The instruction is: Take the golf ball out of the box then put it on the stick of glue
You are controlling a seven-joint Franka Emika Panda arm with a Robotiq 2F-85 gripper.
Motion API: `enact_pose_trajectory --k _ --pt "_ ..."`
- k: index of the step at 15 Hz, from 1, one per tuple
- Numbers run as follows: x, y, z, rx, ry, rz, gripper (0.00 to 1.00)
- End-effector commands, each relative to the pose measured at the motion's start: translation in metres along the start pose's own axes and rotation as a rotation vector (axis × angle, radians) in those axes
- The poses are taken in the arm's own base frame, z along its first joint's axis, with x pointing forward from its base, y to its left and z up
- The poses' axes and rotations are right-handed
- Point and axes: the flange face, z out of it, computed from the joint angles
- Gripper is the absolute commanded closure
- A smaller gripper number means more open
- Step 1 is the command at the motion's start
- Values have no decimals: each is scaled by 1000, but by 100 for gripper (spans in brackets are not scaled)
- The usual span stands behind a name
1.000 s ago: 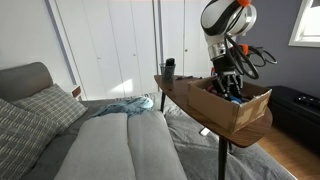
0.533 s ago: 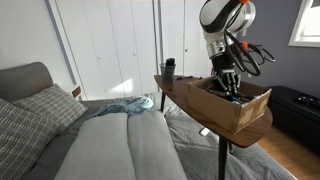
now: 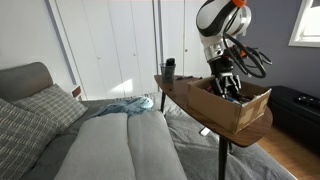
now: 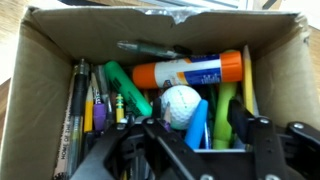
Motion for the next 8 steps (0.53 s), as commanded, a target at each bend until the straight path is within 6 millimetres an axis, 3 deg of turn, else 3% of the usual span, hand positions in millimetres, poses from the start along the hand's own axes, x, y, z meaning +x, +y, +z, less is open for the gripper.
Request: enact_pose_trajectory --k 1,2,3,8 --pt "-1 -8 9 1 -35 -26 27" --pt "-2 -7 11 -2 -40 -20 44" --pt "-3 -5 12 -4 -45 -11 45" --pt "-9 10 15 4 -43 38 78"
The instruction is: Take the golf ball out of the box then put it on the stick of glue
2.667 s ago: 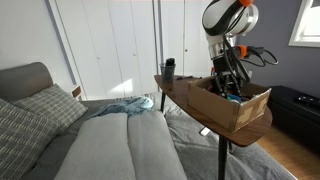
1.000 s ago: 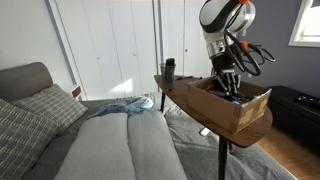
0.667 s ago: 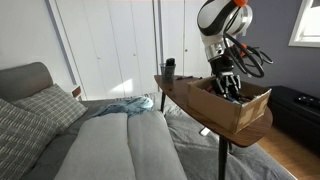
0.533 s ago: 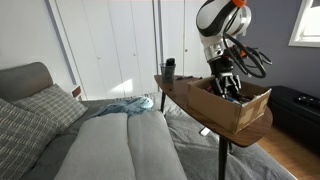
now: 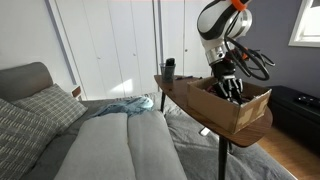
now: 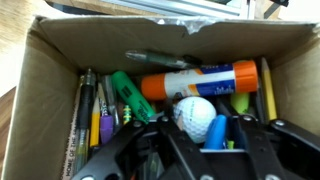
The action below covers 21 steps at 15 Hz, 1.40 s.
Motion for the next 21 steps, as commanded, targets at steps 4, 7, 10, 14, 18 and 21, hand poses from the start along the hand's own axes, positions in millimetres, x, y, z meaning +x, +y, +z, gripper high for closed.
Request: enact_pose_trajectory --k 4,7,10,14,18,21 --pt "-19 8 -8 18 50 33 78" --pt "-38 13 -24 50 150 16 78" --pt "-54 18 -38 90 242 -25 78" --pt "-76 26 -54 125 363 -107 78" --pt "-96 32 -76 76 483 -176 78" --pt "-108 26 -97 18 505 -290 78"
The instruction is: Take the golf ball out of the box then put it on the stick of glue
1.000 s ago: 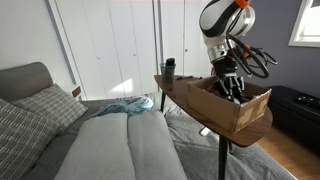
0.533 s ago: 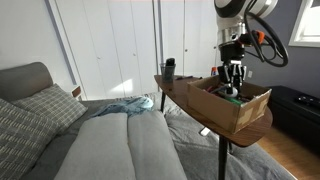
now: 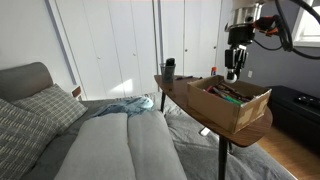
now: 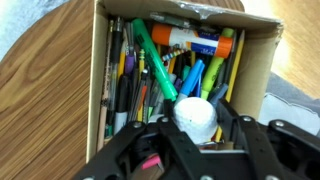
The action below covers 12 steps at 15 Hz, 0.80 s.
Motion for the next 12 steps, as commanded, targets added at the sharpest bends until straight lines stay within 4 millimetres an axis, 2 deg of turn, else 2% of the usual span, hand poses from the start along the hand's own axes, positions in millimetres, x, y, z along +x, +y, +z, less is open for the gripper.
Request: enact_pose_trajectory --k 1,3,6,7,10,11,12 --pt "-7 -13 -27 -23 37 -172 78" --pt "-5 -19 -39 -27 50 -245 78" --pt "-20 -17 -57 -64 76 -264 78" --pt "-5 -18 -42 -39 69 -238 53" --pt "-13 -17 -53 -51 84 -244 53" --pt "-14 -17 -54 -53 86 -245 78" --pt "-18 -11 -63 -79 138 -180 78"
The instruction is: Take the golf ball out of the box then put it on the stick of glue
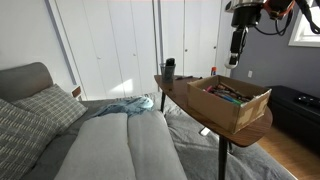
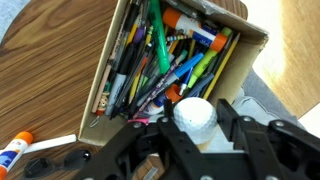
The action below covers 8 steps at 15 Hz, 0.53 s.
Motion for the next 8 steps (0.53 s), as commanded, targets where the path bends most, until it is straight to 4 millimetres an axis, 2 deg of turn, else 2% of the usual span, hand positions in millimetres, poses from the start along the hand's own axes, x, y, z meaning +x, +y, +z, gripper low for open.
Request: enact_pose_trajectory --k 1,3,6,8 --pt "-9 12 -19 -75 78 129 78" --pt "-19 35 -36 -144 107 198 78" --pt "-24 81 -68 -247 139 324 78" --pt "-30 117 -89 -220 163 402 78"
